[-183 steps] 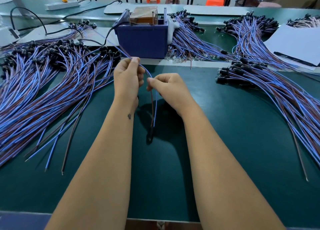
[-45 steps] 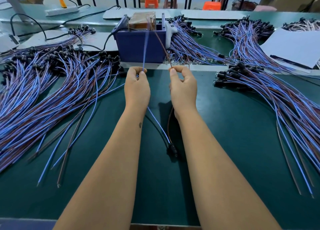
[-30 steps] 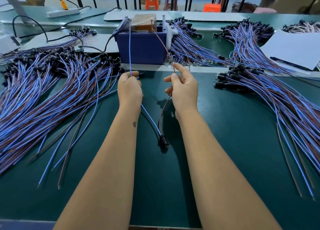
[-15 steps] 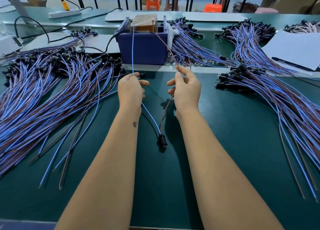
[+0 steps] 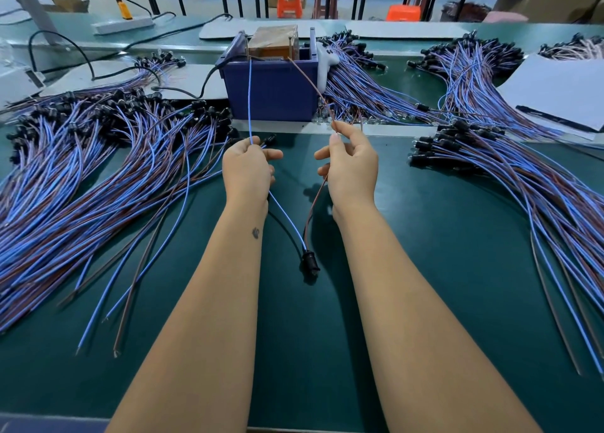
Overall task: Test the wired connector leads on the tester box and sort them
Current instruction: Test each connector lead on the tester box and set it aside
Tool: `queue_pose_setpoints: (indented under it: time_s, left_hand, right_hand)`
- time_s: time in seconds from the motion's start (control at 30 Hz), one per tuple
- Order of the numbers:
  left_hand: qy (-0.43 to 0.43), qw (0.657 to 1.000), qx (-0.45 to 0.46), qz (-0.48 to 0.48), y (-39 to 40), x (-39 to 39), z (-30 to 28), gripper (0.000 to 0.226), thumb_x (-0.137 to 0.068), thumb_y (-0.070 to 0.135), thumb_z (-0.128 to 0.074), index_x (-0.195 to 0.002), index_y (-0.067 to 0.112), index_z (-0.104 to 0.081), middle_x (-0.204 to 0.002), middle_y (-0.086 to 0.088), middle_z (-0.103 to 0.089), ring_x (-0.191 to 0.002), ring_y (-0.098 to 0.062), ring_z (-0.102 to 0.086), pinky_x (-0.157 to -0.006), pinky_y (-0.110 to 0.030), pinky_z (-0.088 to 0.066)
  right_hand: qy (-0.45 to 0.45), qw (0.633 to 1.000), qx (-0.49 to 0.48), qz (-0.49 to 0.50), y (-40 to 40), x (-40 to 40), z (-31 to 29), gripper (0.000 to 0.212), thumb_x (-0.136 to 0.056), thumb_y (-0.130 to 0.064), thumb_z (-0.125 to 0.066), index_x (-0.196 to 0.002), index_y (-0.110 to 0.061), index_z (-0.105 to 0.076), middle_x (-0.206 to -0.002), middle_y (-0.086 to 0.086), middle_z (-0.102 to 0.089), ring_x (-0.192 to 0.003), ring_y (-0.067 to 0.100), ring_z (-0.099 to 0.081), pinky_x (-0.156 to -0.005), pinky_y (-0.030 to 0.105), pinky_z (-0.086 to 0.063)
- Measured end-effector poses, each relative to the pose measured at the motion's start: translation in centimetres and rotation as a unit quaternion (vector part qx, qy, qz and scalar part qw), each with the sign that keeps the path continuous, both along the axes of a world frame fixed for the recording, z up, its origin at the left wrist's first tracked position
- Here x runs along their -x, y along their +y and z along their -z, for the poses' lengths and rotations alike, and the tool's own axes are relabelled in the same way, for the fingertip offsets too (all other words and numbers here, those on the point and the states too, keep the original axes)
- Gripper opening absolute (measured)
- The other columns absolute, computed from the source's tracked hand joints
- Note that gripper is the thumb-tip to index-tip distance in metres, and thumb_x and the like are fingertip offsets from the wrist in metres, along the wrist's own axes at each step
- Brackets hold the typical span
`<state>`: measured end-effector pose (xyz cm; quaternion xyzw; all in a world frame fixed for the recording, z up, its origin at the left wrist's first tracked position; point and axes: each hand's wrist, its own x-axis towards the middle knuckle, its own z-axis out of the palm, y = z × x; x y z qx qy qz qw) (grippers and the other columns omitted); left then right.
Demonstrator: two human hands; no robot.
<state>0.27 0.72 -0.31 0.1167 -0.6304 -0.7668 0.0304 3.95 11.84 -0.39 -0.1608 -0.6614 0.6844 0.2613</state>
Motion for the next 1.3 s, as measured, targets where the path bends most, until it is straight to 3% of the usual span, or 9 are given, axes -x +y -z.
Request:
queue_pose_setpoints:
  time_s: [0.63,1.0,1.17,1.3]
  left_hand:
    - [-0.011,1.000,-0.014,-0.011,-0.16,0.16,-0.02,0.042,-0.094,-0.001,-0.032,-0.132,0.007,-0.048,-0.071,-0.003,-0.067,-0.036,-0.007,-0.030,-0.036,-0.017,-0.028]
    - [-0.013,0.999,-0.026,-0.017,-0.09,0.40,0.13,0.041,-0.095,0.001,-0.032,-0.131,0.008,-0.049,-0.067,-0.002,-0.067,-0.036,-0.006,-0.029,-0.035,-0.018,-0.027]
    - [-0.012,1.000,-0.023,-0.012,-0.22,0.30,0.05,0.033,-0.094,0.000,-0.033,-0.118,0.011,-0.053,-0.065,-0.001,-0.069,-0.037,-0.008,-0.033,-0.036,-0.018,-0.029]
    - [-0.006,0.999,0.011,0.040,-0.01,-0.04,-0.12,0.022,-0.096,0.007,-0.040,-0.096,0.013,-0.061,-0.065,0.001,-0.071,-0.042,-0.007,-0.051,-0.043,-0.019,-0.042]
  right_hand:
    - [-0.004,1.000,-0.003,-0.004,0.05,-0.15,-0.06,0.028,-0.103,-0.020,-0.045,-0.127,-0.023,-0.059,-0.075,-0.001,-0.065,-0.067,0.011,-0.056,-0.054,0.016,-0.046]
    - [-0.001,1.000,0.004,0.005,0.11,-0.16,0.00,0.027,-0.103,-0.019,-0.044,-0.125,-0.022,-0.059,-0.077,0.001,-0.065,-0.066,0.012,-0.056,-0.052,0.015,-0.045]
    - [-0.007,1.000,-0.003,0.004,0.07,-0.25,-0.05,0.022,-0.102,-0.020,-0.045,-0.119,-0.022,-0.060,-0.076,-0.001,-0.066,-0.060,0.009,-0.056,-0.053,0.016,-0.046]
    - [0.002,1.000,-0.012,-0.014,-0.07,-0.34,-0.13,0.011,-0.101,-0.018,-0.049,-0.101,-0.016,-0.060,-0.071,-0.001,-0.067,-0.057,0.010,-0.054,-0.051,0.017,-0.043]
